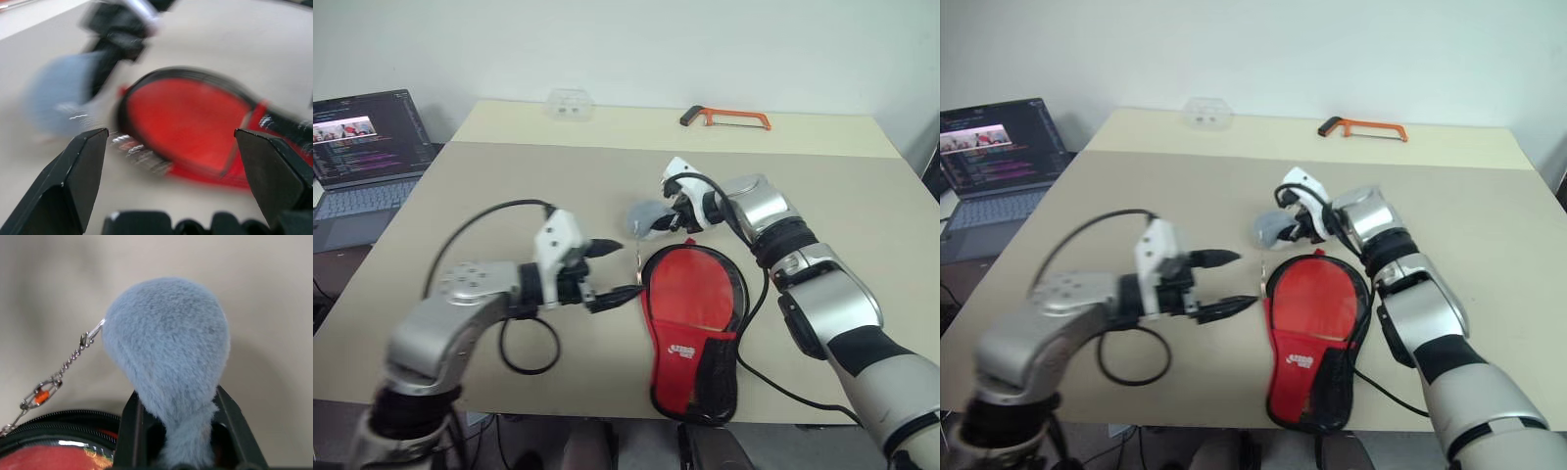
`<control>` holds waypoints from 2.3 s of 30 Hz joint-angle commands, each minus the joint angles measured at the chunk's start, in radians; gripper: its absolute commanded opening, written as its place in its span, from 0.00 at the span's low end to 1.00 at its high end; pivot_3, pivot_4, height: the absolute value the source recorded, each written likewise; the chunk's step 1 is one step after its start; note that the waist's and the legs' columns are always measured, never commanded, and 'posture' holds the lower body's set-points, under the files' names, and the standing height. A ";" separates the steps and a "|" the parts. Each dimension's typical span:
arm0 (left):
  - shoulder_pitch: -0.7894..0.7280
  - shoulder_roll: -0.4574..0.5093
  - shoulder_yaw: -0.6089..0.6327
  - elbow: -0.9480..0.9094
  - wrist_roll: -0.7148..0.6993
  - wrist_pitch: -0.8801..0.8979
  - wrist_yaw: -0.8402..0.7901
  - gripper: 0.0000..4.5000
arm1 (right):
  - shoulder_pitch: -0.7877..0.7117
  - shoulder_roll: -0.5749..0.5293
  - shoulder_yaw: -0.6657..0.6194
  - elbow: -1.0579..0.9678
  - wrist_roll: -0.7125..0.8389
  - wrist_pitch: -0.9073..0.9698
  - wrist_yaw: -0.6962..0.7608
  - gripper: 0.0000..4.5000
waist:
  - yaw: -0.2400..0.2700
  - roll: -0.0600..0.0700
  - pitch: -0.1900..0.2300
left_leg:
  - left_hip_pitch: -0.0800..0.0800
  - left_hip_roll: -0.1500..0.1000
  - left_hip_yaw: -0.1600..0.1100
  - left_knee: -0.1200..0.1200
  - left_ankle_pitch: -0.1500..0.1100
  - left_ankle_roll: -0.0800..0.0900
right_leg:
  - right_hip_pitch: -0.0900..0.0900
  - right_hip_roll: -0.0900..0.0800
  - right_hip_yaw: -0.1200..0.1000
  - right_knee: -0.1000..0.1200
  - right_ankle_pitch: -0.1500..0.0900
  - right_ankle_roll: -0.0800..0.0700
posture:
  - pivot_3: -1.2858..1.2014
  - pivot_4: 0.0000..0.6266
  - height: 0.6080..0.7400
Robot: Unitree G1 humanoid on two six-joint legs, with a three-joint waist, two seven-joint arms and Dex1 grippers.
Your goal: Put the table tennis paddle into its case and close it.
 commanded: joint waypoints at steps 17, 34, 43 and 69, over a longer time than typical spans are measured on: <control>-0.219 -0.315 -0.352 0.479 0.424 -0.335 0.172 1.00 | 0.051 0.014 -0.014 -0.078 -0.053 -0.040 -0.084 0.05 | -0.006 0.001 0.000 | 0.002 0.000 0.008 0.000 0.000 -0.001 | -0.003 0.002 0.006 0.003 0.000 0.000 | 0.52 0.24 1.00; -0.135 -0.278 -0.361 0.388 0.425 -0.089 0.138 1.00 | 0.003 0.055 -0.028 0.089 -0.094 -0.111 -0.208 0.05 | -0.006 0.001 0.000 | 0.003 0.001 0.008 0.001 0.000 -0.001 | -0.002 0.001 0.006 0.005 0.000 0.000 | 0.52 0.24 1.00; -0.124 -0.277 -0.339 0.367 0.420 0.059 0.176 1.00 | -0.026 0.040 -0.044 0.172 -0.105 -0.170 -0.285 0.05 | -0.006 0.001 0.000 | 0.005 0.000 0.008 0.001 0.000 -0.001 | -0.001 0.001 0.006 0.007 0.000 0.000 | 0.52 0.24 1.00; -0.119 -0.279 -0.349 0.352 0.407 0.075 0.177 1.00 | -0.068 -0.096 -0.076 0.337 -0.187 -0.281 -0.527 0.04 | -0.005 0.001 0.000 | 0.009 -0.001 0.009 0.001 0.001 0.000 | 0.002 0.000 0.007 0.009 0.000 0.000 | 0.52 0.24 1.00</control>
